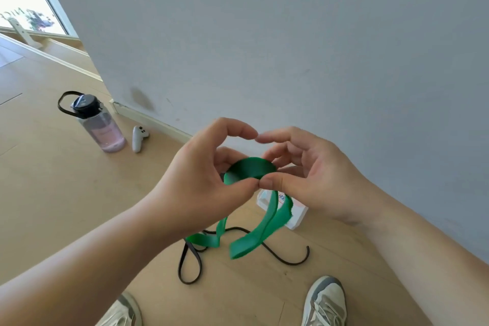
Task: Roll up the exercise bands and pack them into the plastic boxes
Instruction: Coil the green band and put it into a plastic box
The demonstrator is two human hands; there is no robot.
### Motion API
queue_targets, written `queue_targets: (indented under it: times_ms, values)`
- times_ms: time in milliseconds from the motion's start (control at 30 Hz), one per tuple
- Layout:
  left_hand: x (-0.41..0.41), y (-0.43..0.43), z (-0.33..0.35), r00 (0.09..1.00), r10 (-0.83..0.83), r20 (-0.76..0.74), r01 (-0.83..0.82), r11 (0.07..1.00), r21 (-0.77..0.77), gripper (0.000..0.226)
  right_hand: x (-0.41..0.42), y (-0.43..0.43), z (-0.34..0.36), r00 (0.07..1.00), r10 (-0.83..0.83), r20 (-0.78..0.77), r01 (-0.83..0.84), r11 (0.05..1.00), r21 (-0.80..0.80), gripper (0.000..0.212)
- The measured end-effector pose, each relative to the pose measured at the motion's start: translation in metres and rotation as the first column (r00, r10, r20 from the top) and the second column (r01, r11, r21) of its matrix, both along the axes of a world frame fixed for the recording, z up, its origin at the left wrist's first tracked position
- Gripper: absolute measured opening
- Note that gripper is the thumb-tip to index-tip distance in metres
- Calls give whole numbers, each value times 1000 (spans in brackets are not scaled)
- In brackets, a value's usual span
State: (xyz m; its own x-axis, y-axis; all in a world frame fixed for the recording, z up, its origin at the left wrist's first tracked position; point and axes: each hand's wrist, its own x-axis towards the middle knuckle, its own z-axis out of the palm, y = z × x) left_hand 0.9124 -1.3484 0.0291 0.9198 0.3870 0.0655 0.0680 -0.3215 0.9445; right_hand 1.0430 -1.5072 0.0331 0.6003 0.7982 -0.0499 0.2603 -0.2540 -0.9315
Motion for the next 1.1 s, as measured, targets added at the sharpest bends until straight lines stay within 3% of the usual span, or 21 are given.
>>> queue_targets:
  times_ms: [100,167,267,400,500,567,633,733,900,1100]
  values:
    - [0,10,-14,999,-48,-1,48,993,107,67,-6,3,-4,986,41,164,-45,999,22,21]
    - [0,17,-31,979,-144,-147,173,961,216,72,-9,5,-5,985,5,172,-19,997,76,17]
    - [-3,21,-55,887,-231,-400,325,927,185,44,-7,3,2,985,-98,140,77,986,148,18]
    - [-5,31,-64,876,-121,-468,219,962,161,23,6,-10,5,972,-151,179,145,988,44,16]
    - [-8,35,-44,896,-75,-437,180,962,205,18,19,-25,3,984,-48,172,86,972,-220,40]
    - [-12,33,-25,926,-66,-371,157,962,221,37,27,-34,4,995,65,73,-32,924,-381,62]
    - [-17,25,-7,959,-63,-276,126,968,216,61,26,-37,4,978,187,-91,-209,878,-431,74]
    - [-20,5,11,988,-69,-136,89,986,142,72,12,-28,-1,937,258,-235,-329,877,-349,73]
    - [-11,-5,7,993,-105,-46,110,985,132,56,-3,-8,-1,981,99,-168,-111,992,-67,51]
    - [-5,-6,-17,996,-72,45,61,976,210,63,-13,-2,2,1000,28,10,-28,1000,-3,33]
